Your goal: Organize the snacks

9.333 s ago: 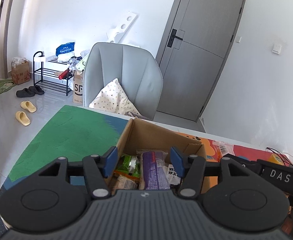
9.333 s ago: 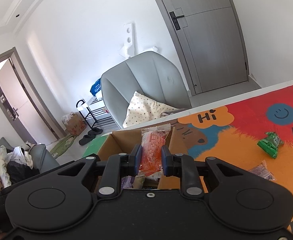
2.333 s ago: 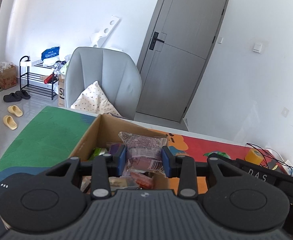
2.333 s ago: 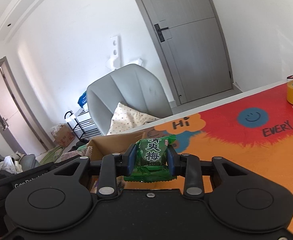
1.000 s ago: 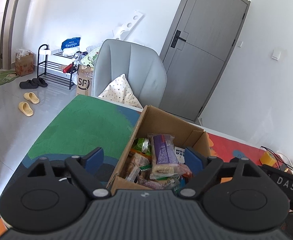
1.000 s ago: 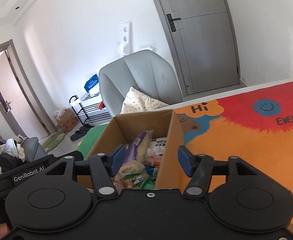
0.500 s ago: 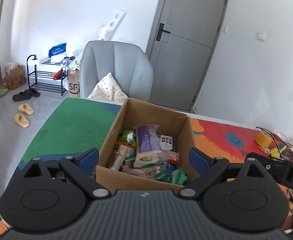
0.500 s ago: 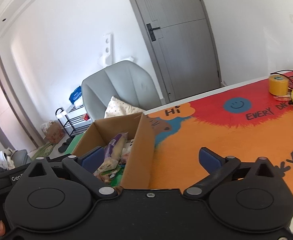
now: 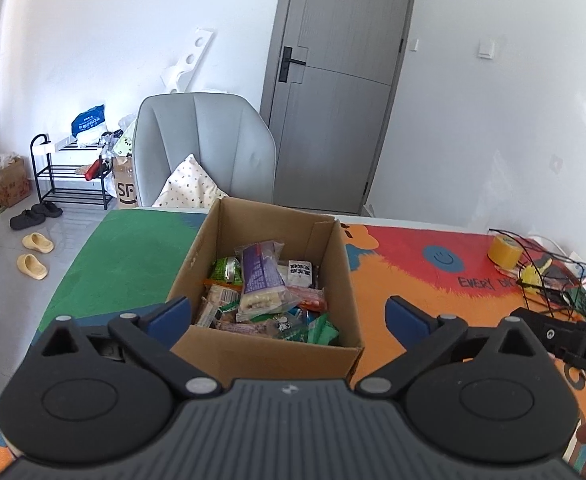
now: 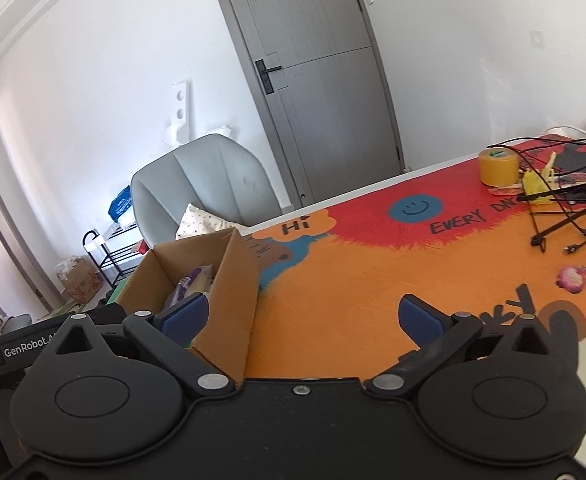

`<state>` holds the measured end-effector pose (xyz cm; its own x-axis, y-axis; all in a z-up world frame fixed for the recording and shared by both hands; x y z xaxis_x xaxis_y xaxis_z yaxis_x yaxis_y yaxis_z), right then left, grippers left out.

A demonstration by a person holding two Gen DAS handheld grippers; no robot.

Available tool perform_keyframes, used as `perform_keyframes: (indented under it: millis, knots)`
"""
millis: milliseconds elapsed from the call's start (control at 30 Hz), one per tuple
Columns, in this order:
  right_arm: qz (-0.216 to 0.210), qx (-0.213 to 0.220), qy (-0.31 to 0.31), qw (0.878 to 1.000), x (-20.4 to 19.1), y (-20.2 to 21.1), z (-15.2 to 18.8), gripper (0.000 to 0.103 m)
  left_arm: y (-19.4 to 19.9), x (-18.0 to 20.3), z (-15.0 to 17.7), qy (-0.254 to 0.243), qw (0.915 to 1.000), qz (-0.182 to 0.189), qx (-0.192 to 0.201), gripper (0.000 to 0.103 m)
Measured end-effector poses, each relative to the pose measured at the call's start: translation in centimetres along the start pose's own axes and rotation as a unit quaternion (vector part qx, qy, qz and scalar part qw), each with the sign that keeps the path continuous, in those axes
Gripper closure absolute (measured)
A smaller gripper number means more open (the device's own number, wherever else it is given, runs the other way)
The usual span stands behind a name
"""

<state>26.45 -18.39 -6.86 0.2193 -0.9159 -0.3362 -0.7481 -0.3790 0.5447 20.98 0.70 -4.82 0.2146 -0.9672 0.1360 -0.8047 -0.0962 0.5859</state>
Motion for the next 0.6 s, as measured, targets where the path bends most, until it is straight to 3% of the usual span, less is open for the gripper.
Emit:
perform_keyframes:
  millis: [233, 600]
  knots:
    - [0.015, 0.01, 0.007, 1.0, 0.4, 2.2, -0.1, 0.0, 2.4, 0.8, 0.3, -0.025, 0.9996, 0.016, 0.004, 0.0]
    - [0.013, 0.023, 0.037, 0.999, -0.3, 6.1, -0.5, 0.0, 6.3, -0.1, 0.3, -0.063, 0.9979, 0.002, 0.013, 0.0]
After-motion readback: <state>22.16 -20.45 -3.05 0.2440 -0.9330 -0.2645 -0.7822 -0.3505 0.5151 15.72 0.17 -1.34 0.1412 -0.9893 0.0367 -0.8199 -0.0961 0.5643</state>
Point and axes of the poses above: each gripper's, at about its wrist camera, not at the fingertips, and y roughly against the way its jaws point, x to its right, z to its underside, the point moved 10 cm from there along -y, roughly the way its jaws point, and after that the axes turned 4 degrees about -x, right-handed, at the moved point
